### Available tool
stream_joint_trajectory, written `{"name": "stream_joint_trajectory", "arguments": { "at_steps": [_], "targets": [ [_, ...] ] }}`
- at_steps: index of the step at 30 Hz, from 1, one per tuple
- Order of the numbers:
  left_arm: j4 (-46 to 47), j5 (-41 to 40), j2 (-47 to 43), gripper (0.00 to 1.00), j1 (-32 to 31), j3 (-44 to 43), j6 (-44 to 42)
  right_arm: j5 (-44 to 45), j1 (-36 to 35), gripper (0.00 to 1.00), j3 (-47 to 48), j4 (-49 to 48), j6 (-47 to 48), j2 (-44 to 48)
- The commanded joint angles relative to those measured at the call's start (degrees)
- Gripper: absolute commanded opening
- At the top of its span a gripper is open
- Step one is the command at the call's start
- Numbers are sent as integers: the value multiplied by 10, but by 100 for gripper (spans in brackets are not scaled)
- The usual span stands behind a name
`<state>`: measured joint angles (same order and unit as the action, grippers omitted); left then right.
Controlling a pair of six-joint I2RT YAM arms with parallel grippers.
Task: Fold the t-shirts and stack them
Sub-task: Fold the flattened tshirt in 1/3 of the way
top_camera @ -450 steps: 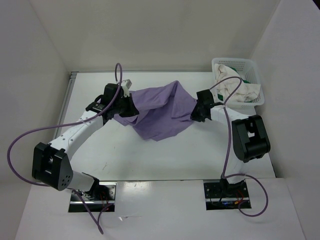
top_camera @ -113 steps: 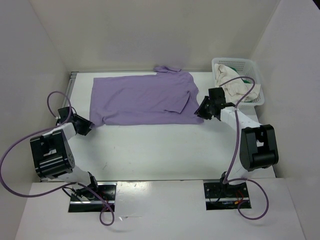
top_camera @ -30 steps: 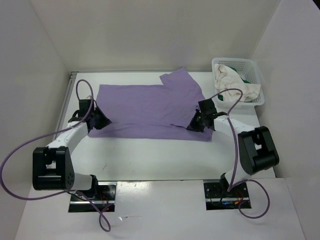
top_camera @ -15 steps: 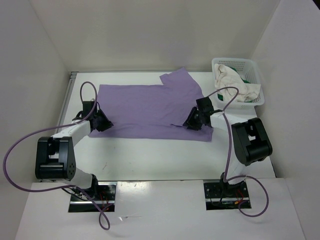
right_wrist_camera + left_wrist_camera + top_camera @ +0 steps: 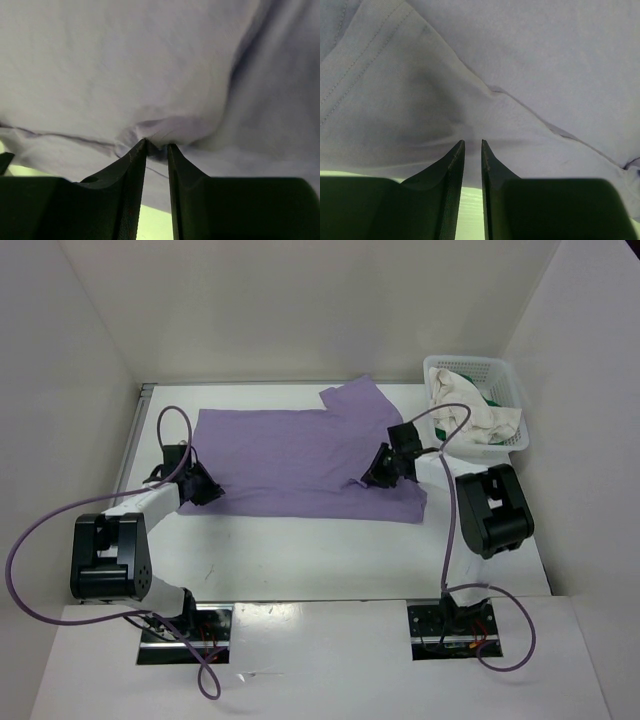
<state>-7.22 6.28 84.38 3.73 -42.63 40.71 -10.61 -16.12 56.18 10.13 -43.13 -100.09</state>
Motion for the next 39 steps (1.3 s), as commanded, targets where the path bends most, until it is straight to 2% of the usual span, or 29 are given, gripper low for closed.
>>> {"name": "stream_joint_trajectory", "arguments": {
  "at_steps": [1, 5, 9, 12, 15, 18, 19, 21, 27, 36, 39],
  "targets": [
    [14, 2, -2, 27, 5, 5, -1, -17, 1, 29, 74, -26, -3, -33],
    [9, 7, -12, 27, 5, -5, -1, -38, 1, 29, 155, -19, -14, -94],
    [-4, 7, -23, 28, 5, -19, -1, -38, 1, 41, 220, 19, 1, -116],
    [-4, 7, -28, 28, 5, -32, -1, -32, -4, 46, 226, 24, 19, -84],
    [-10, 14, -33, 28, 5, -38, -6, -19, -4, 47, 174, 38, 31, -28],
    [-21, 19, -45, 23, -13, -44, -12, -25, -16, 24, 89, 23, 31, 30],
    [-21, 19, -45, 22, -34, -44, -12, -25, -24, 12, 72, 18, 31, 38],
    [-21, 19, -45, 20, -56, -38, 0, -12, -59, 6, 39, 18, 31, 49],
    [-1, 25, -13, 15, -135, -29, 18, 7, -131, 2, 74, 25, 38, -10],
    [12, 31, 62, 15, -142, -18, 12, 39, -159, 2, 73, 25, 32, -53],
    [17, 69, 90, 15, -124, 4, 19, 45, -165, 2, 53, 25, 27, -58]
  ]
}}
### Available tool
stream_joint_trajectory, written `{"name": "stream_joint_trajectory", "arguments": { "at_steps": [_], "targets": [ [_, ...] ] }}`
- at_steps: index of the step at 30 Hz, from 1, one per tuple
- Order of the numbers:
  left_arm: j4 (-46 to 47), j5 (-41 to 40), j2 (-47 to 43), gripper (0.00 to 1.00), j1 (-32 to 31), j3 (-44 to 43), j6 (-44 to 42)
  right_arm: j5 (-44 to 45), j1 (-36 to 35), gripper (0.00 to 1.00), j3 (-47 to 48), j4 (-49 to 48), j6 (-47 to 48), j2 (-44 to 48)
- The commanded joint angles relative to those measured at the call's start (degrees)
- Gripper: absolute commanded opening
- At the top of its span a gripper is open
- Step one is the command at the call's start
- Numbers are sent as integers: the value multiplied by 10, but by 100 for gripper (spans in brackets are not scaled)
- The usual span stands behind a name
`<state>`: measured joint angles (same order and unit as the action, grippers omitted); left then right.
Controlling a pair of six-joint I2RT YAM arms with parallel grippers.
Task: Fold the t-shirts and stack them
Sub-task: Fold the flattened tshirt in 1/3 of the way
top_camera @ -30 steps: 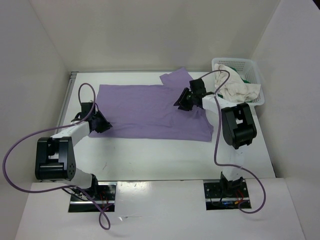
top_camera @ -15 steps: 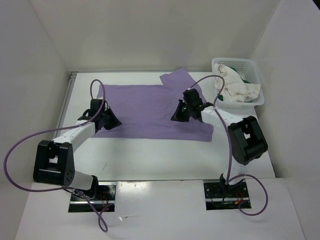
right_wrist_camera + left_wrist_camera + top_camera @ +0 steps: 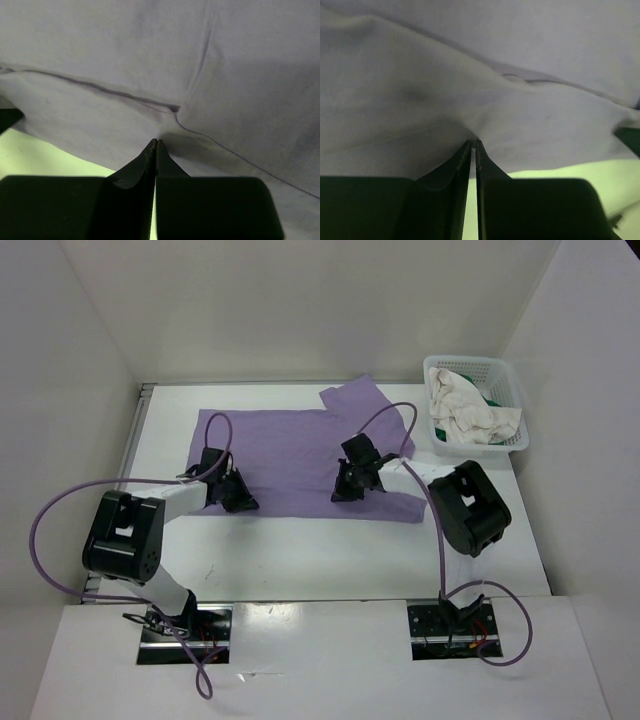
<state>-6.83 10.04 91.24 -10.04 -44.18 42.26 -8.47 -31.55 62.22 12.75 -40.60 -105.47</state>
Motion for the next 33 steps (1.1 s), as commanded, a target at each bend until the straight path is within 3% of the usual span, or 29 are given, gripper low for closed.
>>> {"name": "stream_joint_trajectory", "arguments": {
  "at_steps": [1, 6, 15, 24, 28, 33],
  "targets": [
    [13, 38, 21, 15, 20, 26, 10, 29, -11, 2, -19, -1, 2, -4],
    [-21, 38, -10, 19, 25, 50, 11, 35, -21, 2, -67, -6, -4, 16],
    [-81, 36, -142, 20, 32, 139, 28, 40, -53, 2, -140, -1, -16, 60],
    [-139, 74, -313, 19, -12, 179, 115, 33, -87, 3, -202, 30, -40, 140],
    [-176, 68, -327, 18, -12, 129, 98, 33, -87, 8, -198, 51, -34, 169],
    [-156, 6, -224, 18, 13, -76, 15, 20, -87, 28, -96, 99, 3, 175]
  ]
}}
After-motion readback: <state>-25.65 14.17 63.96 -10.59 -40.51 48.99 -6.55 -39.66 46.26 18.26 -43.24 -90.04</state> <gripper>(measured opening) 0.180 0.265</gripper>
